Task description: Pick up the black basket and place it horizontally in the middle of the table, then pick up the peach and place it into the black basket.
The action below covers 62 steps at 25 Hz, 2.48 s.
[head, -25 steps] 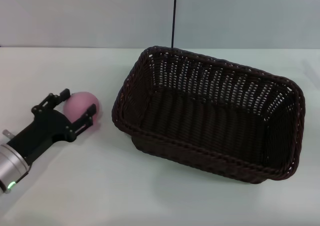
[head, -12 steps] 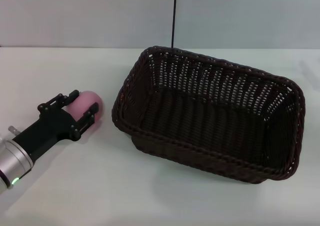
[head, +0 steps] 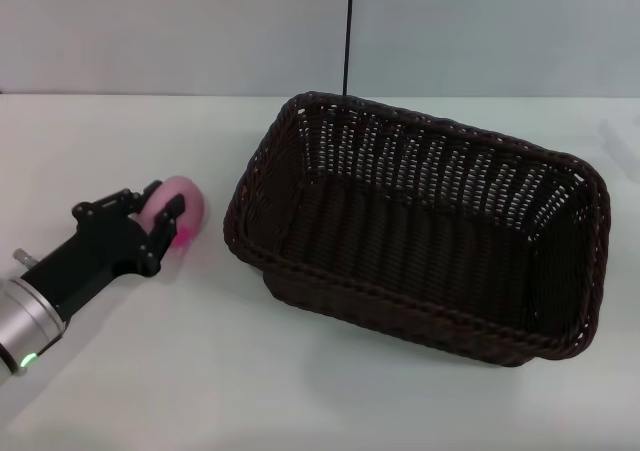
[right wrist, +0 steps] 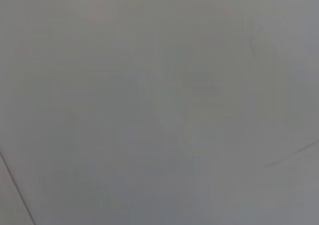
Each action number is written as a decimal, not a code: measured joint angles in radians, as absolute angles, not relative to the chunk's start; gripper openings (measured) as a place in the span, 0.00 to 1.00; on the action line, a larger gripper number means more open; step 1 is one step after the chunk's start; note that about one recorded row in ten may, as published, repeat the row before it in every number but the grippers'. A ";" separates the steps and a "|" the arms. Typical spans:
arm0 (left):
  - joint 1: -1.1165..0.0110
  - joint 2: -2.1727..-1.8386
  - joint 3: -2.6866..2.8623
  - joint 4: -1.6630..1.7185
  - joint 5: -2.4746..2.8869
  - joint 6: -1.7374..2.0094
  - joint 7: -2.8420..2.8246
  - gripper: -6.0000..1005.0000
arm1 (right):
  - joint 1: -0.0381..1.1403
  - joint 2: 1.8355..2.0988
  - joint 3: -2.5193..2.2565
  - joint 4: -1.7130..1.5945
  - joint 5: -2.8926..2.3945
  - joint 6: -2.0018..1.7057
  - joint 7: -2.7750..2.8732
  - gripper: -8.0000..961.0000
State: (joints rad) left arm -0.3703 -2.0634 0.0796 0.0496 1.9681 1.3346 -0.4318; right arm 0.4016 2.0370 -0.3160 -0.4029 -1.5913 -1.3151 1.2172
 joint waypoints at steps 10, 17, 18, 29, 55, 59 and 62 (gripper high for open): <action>-0.368 -2.060 -0.097 0.057 1.957 1.537 -0.597 0.25 | 0.398 2.039 -0.316 -0.388 -1.589 -1.315 1.213 0.68; -0.486 -2.065 0.034 0.045 1.995 1.667 -0.687 0.17 | 0.400 2.040 -0.316 -0.362 -1.589 -1.314 1.192 0.69; -0.507 -2.068 0.089 0.039 2.000 1.666 -0.674 0.17 | 0.400 2.040 -0.316 -0.358 -1.589 -1.314 1.191 0.69; -0.551 -2.072 0.206 -0.038 1.995 1.539 -0.618 0.22 | 0.388 2.053 -0.316 -0.343 -1.586 -1.315 1.171 0.68; -0.276 -2.069 -0.373 -0.118 1.988 1.691 -0.384 0.81 | 0.333 2.071 -0.249 -0.333 -1.515 -1.327 1.164 0.68; -0.235 -2.067 -0.443 -0.118 1.989 1.690 -0.388 0.81 | 0.318 2.071 -0.213 -0.333 -1.498 -1.334 1.164 0.68; -0.220 -2.067 -0.469 -0.118 1.989 1.690 -0.390 0.81 | 0.309 2.072 -0.198 -0.333 -1.496 -1.338 1.164 0.68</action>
State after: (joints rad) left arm -0.2203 -2.0672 -0.4693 -0.1181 1.9894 1.6901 -0.3896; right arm 0.3087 2.0716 -0.1975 -0.3329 -1.4957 -1.3381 1.1643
